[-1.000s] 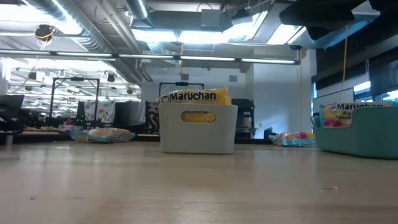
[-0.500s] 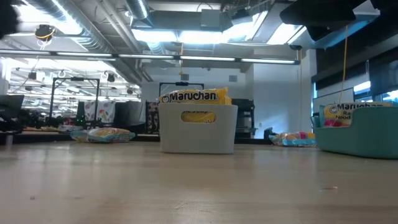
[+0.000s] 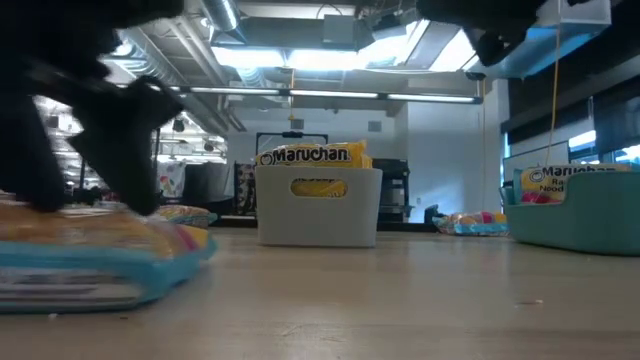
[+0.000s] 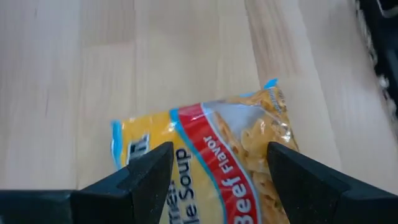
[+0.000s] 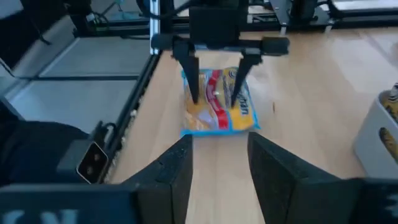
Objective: Sort Maruchan noodles
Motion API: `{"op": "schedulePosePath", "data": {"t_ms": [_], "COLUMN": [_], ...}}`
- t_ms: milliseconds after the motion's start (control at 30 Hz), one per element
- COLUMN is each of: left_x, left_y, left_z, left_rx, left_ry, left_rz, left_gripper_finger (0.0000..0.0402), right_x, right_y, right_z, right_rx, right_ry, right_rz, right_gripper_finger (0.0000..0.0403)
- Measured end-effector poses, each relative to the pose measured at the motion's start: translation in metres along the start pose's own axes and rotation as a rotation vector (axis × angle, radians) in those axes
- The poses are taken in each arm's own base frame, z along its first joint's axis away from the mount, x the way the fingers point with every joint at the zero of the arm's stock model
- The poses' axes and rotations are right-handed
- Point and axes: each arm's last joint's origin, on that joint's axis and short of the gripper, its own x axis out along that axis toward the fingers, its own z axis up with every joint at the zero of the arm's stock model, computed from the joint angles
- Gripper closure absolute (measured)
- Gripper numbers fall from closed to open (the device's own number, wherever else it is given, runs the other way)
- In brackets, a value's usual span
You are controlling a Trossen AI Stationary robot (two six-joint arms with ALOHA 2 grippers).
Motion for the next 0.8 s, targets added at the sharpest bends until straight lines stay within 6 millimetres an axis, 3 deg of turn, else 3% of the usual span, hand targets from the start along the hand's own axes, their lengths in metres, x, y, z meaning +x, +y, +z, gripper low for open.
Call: {"op": "schedulePosePath", "data": {"t_ms": [167, 433, 600, 800], "left_x": [-0.003, -0.034, -0.038, -0.031], "left_y": [0.007, -0.014, -0.029, -0.032], "left_z": [0.012, 0.022, 0.01, -0.026], "left_rx": [-0.026, -0.11, -0.154, -0.151], "left_ry": [0.021, 0.103, 0.092, 0.119], "left_rz": [-0.009, 0.005, 0.0, 0.043], "left_gripper_finger": [0.0147, 0.0147, 0.0147, 0.0147], "right_x": [0.005, 0.014, 0.035, 0.065], "right_y": [-0.01, -0.02, -0.024, -0.032], "right_z": [0.003, 0.004, -0.003, -0.027], "right_rx": [0.065, 0.106, 0.127, 0.127], "right_ry": [0.013, -0.007, -0.059, -0.033], "right_rz": [0.013, 0.005, 0.029, 0.04], "right_gripper_finger": [0.0208, 0.0106, 0.0094, 0.0109]}}
